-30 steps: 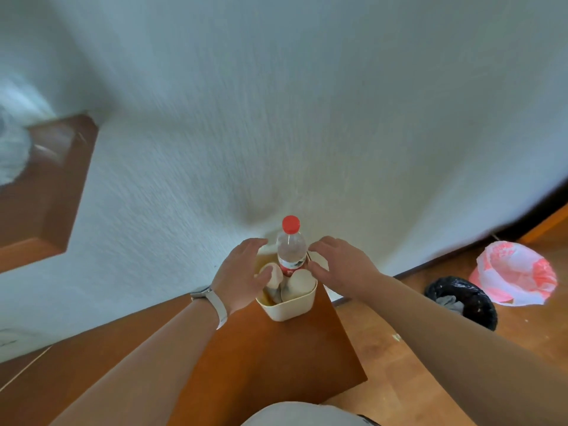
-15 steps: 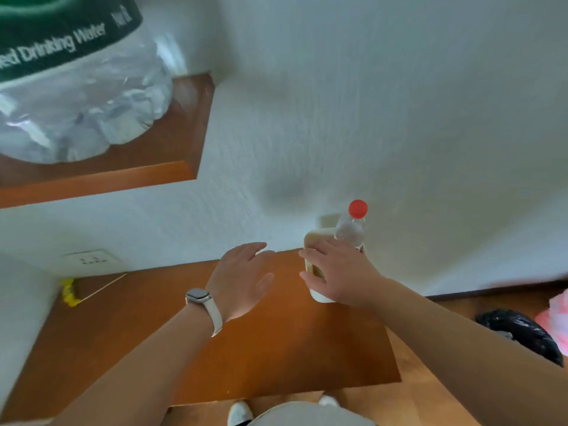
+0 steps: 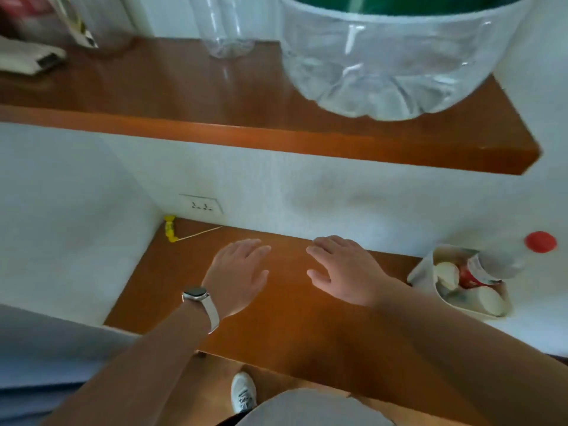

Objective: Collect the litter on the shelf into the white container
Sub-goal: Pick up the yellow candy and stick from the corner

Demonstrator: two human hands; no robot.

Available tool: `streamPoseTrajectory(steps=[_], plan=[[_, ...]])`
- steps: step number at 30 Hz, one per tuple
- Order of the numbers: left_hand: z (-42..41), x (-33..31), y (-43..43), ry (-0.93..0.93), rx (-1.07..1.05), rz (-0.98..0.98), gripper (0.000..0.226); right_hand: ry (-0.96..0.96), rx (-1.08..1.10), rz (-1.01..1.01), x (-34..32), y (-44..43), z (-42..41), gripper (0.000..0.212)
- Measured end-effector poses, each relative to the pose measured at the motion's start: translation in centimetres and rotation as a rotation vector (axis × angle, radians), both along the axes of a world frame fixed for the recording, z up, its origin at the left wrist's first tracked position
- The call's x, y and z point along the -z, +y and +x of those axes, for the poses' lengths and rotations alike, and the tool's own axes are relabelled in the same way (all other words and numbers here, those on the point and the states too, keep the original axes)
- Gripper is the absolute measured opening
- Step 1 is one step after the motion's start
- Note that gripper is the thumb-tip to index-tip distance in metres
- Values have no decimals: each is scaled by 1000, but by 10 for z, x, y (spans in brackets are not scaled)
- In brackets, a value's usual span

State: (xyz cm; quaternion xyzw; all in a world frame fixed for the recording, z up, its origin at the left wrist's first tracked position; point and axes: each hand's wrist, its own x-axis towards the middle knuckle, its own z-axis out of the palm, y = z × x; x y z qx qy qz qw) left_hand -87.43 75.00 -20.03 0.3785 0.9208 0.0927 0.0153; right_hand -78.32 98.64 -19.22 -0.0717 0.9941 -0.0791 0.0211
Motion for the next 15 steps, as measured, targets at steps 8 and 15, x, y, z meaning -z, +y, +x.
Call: streamPoseTrajectory(steps=[8, 15], plan=[[-73, 24, -116, -35, -106, 1, 46, -44, -62, 52, 6, -102, -79, 45], [-122, 48, -184, -94, -180, -34, 51, -69, -96, 93, 22, -169, -136, 46]])
